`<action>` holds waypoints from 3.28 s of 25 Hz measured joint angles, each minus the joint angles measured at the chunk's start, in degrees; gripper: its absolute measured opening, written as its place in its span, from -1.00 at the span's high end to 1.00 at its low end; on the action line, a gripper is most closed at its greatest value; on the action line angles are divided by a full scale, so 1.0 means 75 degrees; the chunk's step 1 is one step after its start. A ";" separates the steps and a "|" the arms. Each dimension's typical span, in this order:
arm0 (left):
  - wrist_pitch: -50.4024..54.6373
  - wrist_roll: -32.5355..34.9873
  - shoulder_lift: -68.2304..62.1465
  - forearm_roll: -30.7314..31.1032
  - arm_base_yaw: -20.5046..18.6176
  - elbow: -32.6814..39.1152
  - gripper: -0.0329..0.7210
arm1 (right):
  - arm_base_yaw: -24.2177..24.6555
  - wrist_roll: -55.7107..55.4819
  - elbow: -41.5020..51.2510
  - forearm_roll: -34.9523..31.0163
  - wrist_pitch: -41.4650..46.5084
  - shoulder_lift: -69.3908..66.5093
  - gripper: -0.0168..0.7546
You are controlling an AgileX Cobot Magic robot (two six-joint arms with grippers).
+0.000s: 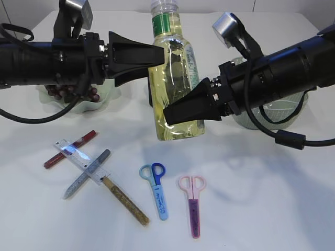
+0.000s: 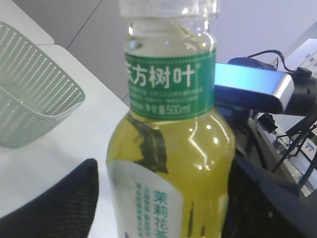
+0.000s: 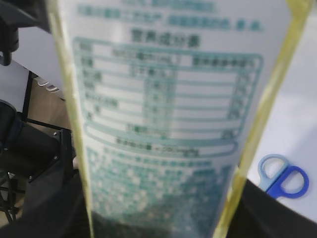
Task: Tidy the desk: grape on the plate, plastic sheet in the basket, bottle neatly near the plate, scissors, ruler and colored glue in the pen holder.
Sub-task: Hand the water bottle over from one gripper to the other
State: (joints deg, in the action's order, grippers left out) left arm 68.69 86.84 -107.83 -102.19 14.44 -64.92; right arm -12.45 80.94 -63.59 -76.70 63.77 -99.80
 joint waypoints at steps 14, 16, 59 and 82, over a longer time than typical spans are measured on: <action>0.0034 -0.0532 0.0000 0.0006 0.0002 0.0000 -0.55 | 0.0000 -0.0049 0.0000 0.0000 0.0000 0.0000 -0.22; 0.0034 -0.0577 0.0000 0.0006 0.0016 0.0000 -0.55 | 0.0000 -0.0065 0.0000 0.0014 0.0000 0.0000 -0.22; 0.0441 0.0203 -0.0621 0.0103 0.0700 -0.0901 -0.64 | -0.0260 -0.0399 -0.0017 0.0372 -0.0253 0.0504 -0.22; 0.0474 0.0193 -0.0621 0.0069 0.0700 -0.0901 -0.37 | -0.0260 -0.0373 -0.0017 0.0358 -0.0253 0.0504 -0.22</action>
State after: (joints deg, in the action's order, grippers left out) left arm 72.24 88.29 -112.48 -101.67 19.70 -71.68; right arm -14.40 78.14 -63.72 -74.02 61.87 -96.02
